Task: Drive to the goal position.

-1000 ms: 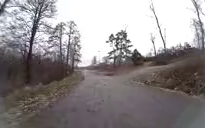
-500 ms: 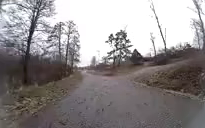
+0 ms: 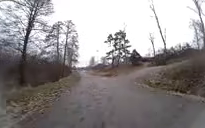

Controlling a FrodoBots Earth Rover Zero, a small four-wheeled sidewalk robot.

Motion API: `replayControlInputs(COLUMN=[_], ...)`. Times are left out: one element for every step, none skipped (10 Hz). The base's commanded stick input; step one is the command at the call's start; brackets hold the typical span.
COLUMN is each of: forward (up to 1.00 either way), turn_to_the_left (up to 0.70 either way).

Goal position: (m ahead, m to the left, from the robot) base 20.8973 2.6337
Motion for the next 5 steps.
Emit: replayControlInputs(forward=[0.85, 0.85, 0.85, 0.85, 0.85], turn_to_the_left=[0.00, 0.00, 0.00, 0.00, 0.00])
